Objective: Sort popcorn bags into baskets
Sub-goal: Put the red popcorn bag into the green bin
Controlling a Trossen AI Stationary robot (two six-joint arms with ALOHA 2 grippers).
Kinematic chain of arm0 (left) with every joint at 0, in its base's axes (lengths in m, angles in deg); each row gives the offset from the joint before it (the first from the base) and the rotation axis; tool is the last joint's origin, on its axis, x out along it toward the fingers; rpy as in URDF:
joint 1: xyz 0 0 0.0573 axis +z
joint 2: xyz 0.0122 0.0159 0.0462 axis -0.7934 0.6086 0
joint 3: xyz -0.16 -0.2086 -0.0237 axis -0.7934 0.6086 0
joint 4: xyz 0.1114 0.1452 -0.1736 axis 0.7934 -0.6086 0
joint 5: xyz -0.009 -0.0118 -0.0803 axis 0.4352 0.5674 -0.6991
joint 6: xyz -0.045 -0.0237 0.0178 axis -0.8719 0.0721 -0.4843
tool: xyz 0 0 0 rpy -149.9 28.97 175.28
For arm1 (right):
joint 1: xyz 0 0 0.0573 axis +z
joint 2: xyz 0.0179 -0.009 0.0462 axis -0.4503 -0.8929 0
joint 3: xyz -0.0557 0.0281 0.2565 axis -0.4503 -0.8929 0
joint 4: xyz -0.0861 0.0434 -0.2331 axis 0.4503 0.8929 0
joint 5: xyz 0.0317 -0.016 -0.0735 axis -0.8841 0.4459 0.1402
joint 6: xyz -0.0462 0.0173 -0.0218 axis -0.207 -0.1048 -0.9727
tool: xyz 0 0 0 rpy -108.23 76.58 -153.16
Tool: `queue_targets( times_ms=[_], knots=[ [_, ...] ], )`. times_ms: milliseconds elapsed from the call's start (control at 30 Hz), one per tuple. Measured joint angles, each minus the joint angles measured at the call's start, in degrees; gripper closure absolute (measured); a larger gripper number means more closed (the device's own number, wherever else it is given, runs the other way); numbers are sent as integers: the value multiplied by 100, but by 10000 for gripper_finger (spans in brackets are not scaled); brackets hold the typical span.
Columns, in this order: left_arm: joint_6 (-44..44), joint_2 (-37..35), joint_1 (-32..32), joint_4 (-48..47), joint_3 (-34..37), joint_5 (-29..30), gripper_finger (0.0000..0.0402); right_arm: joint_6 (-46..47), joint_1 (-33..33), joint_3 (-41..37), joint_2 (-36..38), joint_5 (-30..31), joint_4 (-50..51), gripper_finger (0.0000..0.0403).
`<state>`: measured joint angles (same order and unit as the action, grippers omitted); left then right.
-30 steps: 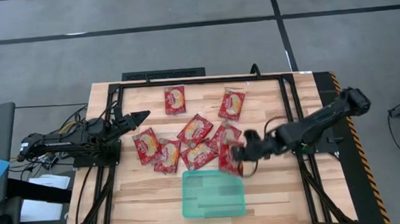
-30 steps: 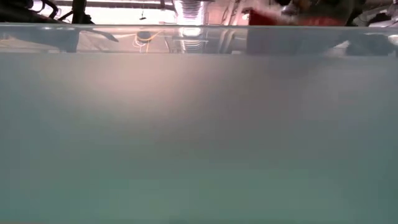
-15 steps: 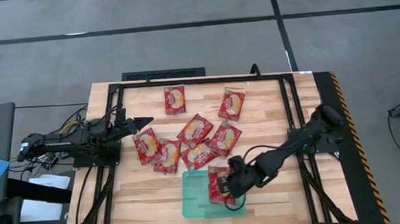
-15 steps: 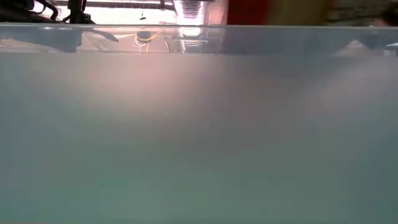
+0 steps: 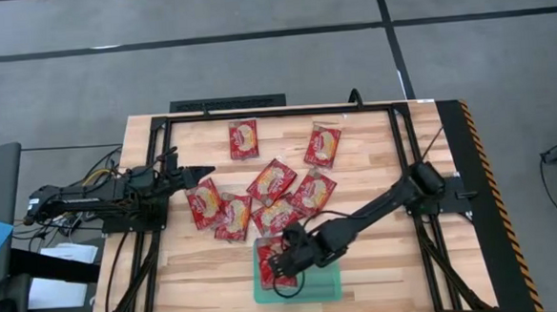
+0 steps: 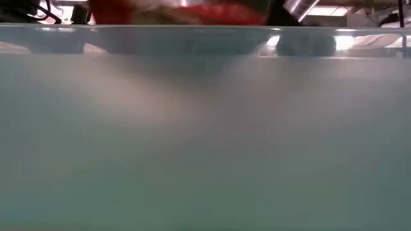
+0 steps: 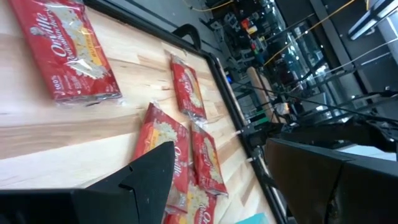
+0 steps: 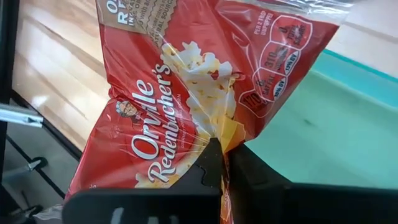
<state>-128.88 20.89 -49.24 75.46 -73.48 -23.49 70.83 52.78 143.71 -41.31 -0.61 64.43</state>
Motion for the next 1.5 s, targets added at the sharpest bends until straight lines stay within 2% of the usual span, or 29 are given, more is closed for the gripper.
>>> queue_targets(
  times_ms=[233,500,633,867,1000,1133,1333,1500],
  knots=[
    [-14,0,0,-80,0,4,161,531,3,229,-444,27,62,372],
    [84,0,0,-79,0,9,161,621,-78,223,-464,19,424,357],
    [93,0,-1,-79,0,-11,161,590,-164,223,-464,-136,332,317],
    [106,0,-2,-79,0,-242,161,657,-240,223,-452,-280,109,226],
    [106,-2,-1,-101,0,-321,161,543,-240,478,-250,-271,312,196],
    [104,-4,-2,-140,0,-469,161,125,-308,1040,80,-135,1483,189],
    [99,4,-2,-209,0,-579,161,-431,-695,1685,610,692,4008,195],
    [63,-4,-2,-224,0,-615,161,181,-1155,1499,746,635,5370,177]
  ],
)
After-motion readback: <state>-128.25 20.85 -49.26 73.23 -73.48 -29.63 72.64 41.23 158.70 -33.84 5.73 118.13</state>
